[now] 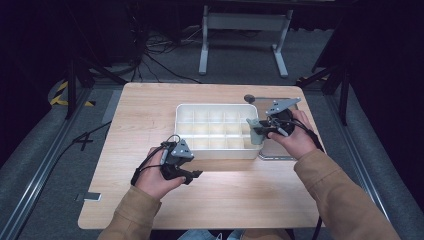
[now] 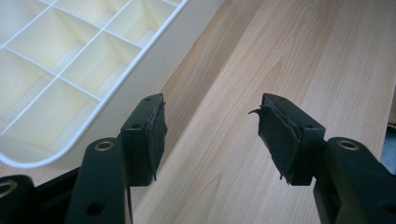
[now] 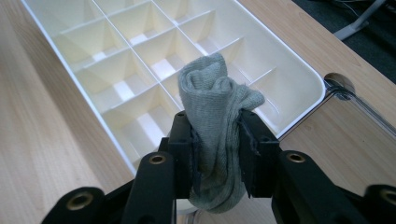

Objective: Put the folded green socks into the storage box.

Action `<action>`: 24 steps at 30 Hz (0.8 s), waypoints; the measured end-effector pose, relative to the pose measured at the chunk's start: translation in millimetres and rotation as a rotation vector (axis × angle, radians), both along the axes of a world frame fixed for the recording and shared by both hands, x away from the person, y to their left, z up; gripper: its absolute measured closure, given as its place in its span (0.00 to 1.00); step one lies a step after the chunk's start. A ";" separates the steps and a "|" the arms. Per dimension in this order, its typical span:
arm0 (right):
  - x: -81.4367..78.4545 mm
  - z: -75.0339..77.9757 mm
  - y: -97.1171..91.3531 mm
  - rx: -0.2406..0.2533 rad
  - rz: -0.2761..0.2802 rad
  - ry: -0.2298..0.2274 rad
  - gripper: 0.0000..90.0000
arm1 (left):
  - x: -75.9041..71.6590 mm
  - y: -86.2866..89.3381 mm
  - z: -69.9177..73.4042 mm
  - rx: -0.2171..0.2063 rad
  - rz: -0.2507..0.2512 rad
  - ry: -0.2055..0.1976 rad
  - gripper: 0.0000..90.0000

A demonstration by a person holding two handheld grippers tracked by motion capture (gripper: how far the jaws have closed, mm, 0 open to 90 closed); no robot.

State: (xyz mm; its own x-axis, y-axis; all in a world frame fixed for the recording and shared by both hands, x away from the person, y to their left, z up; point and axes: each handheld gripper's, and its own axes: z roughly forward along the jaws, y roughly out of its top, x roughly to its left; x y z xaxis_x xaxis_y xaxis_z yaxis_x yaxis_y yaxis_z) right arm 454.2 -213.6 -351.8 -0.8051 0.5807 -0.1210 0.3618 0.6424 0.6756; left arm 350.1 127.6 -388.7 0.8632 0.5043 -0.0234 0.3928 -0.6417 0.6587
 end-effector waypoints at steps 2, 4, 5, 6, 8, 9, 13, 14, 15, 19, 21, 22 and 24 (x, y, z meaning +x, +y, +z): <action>3.7 -5.4 3.9 -0.033 0.004 0.003 0.77 | -1.0 2.9 -0.1 0.002 0.006 -0.001 0.47; 6.2 -10.4 6.4 -0.052 0.013 0.003 0.77 | -2.2 4.9 -0.5 -0.003 0.015 0.000 0.47; 7.1 -13.1 8.2 -0.060 0.016 0.001 0.77 | -2.8 6.5 -0.6 -0.001 0.018 0.000 0.47; 8.3 -16.6 10.7 -0.064 0.028 0.003 0.77 | -3.3 7.4 -0.6 0.001 0.020 0.002 0.47; 8.5 -21.3 14.6 -0.075 0.036 0.011 0.77 | -4.9 9.4 -1.1 -0.002 0.028 0.002 0.47; 9.2 -24.2 16.2 -0.082 0.042 0.012 0.77 | -5.7 10.5 -1.1 -0.001 0.031 0.000 0.47; 10.2 -33.4 20.5 -0.114 0.052 0.032 0.77 | -8.3 14.8 -1.7 -0.001 0.043 0.004 0.47; 10.5 -34.6 21.1 -0.122 0.050 0.038 0.77 | -8.8 15.7 -1.7 0.001 0.046 0.003 0.47; 10.5 -35.6 22.0 -0.126 0.046 0.047 0.77 | -8.9 16.7 -1.6 0.005 0.047 -0.001 0.47; 10.3 -41.3 26.0 -0.158 0.036 0.088 0.78 | -10.7 18.9 -1.2 -0.003 0.059 0.002 0.47; 11.1 -44.2 27.1 -0.177 0.029 0.110 0.78 | -10.6 18.9 -1.5 -0.003 0.057 -0.001 0.47; 11.7 -46.2 27.9 -0.186 0.029 0.124 0.79 | -10.7 18.5 -1.7 -0.002 0.056 0.003 0.47; 12.0 -48.5 30.0 -0.196 0.030 0.145 0.79 | -10.3 17.8 -1.9 0.002 0.051 0.004 0.47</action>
State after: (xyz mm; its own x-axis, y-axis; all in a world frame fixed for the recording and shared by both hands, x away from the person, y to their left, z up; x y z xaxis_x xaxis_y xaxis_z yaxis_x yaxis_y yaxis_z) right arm 466.2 -183.6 -400.3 -0.8388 0.5331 -0.1105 0.4248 0.7678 0.4796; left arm 339.8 145.5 -390.7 0.8361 0.5480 -0.0260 0.4282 -0.6222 0.6554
